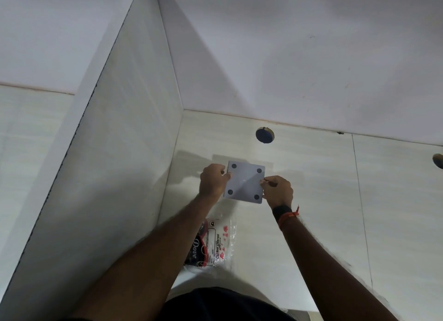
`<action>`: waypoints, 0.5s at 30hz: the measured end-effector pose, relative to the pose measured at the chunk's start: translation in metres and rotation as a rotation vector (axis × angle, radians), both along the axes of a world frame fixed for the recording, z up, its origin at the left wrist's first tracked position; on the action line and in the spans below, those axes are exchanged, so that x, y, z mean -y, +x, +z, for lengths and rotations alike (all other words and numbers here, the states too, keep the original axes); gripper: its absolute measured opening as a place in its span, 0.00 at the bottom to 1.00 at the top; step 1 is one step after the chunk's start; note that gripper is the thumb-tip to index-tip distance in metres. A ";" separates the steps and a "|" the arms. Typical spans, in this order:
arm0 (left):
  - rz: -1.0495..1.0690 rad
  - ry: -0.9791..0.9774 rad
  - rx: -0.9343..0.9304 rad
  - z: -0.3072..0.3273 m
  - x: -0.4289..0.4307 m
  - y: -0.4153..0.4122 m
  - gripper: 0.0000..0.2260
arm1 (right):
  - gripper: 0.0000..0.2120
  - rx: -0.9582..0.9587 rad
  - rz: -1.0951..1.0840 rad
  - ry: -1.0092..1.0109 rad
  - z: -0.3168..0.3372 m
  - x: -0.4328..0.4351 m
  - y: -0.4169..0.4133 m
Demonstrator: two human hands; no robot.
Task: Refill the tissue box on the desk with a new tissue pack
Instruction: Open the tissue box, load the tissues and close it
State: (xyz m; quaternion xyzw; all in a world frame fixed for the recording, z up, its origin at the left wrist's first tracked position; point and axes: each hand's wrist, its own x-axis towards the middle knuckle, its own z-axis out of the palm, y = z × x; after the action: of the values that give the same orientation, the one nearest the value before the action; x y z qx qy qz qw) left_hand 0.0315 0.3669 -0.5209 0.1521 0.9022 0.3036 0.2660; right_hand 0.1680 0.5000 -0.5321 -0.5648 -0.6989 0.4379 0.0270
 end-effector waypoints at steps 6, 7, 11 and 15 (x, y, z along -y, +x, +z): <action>0.016 -0.076 0.191 0.002 -0.004 0.000 0.16 | 0.14 0.176 0.131 -0.111 0.010 -0.008 -0.007; 0.025 -0.077 0.242 0.005 -0.006 0.001 0.15 | 0.15 0.187 0.139 -0.178 0.015 -0.007 -0.011; 0.063 -0.071 0.268 0.015 -0.008 0.008 0.23 | 0.22 0.071 0.110 -0.254 0.023 -0.001 -0.021; 0.393 0.262 0.537 0.016 -0.003 0.010 0.39 | 0.29 -0.272 -0.131 -0.342 0.023 0.009 -0.021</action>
State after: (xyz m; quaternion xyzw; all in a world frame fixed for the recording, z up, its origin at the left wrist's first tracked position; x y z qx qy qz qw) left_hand 0.0412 0.3698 -0.5052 -0.0768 0.7655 0.4912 0.4085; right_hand 0.1466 0.4912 -0.5093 -0.5413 -0.5662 0.6193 0.0534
